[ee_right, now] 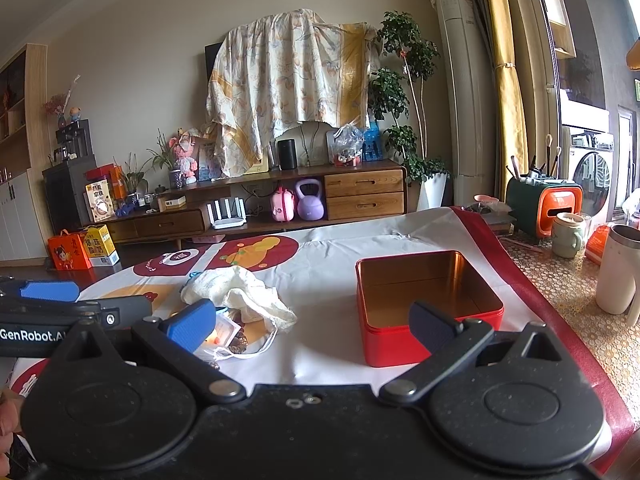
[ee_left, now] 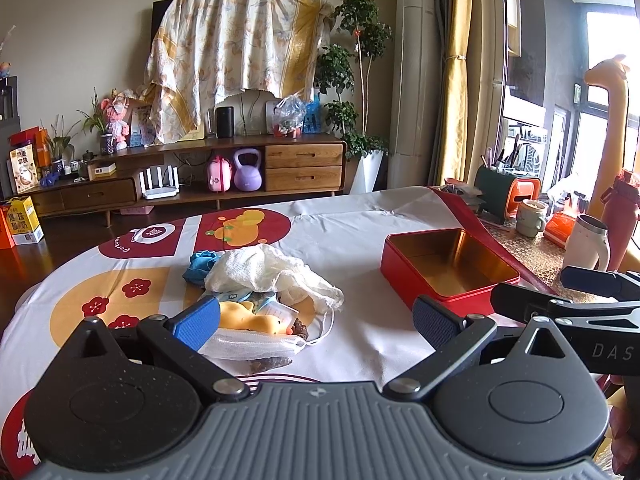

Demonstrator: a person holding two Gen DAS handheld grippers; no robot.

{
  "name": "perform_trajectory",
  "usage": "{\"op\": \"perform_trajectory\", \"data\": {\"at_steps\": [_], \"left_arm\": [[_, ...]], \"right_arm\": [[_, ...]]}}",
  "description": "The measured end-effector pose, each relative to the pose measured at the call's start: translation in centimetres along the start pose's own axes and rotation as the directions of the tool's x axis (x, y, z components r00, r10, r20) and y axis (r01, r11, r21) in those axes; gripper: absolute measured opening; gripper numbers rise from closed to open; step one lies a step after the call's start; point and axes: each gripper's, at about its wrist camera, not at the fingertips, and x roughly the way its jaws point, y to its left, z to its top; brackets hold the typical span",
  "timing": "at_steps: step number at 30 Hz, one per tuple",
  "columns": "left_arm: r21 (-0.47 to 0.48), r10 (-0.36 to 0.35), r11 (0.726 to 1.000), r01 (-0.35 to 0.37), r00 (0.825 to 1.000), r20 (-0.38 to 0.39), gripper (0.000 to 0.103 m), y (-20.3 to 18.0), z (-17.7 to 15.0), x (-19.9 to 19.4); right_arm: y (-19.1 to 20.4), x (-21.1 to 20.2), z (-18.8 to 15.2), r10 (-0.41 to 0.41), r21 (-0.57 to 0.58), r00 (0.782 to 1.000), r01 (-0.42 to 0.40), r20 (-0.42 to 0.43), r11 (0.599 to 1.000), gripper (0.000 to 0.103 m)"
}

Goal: Organize soft objects

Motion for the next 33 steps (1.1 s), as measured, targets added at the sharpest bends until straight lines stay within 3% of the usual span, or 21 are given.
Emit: {"op": "perform_trajectory", "data": {"at_steps": [11,20,29,33], "left_arm": [[-0.024,0.011,1.000,-0.011,1.000,-0.020,0.103,0.5,-0.4,0.3],[-0.046,0.005,0.999,-0.010,0.995,-0.102,0.103,1.3,-1.3,2.3],[-0.145,0.002,0.989,-0.028,0.985,-0.175,0.103,4.6,-2.1,4.8],[-0.090,0.063,0.992,-0.083,0.977,-0.205,0.103,4.8,-2.2,6.2]], "right_arm": [[0.9,0.5,-0.2,0.006,-0.015,1.000,-0.007,-0.023,1.000,0.103],[1.9,3.4,-0.5,0.057,-0.050,0.995,-0.061,-0.087,0.997,0.103],[1.8,8.1,0.3,0.137,-0.037,0.974,-0.146,-0.183,0.989,0.103],[1.8,10.5,1.2,0.189,-0.011,0.955,-0.197,-0.228,0.980,0.102]]}}
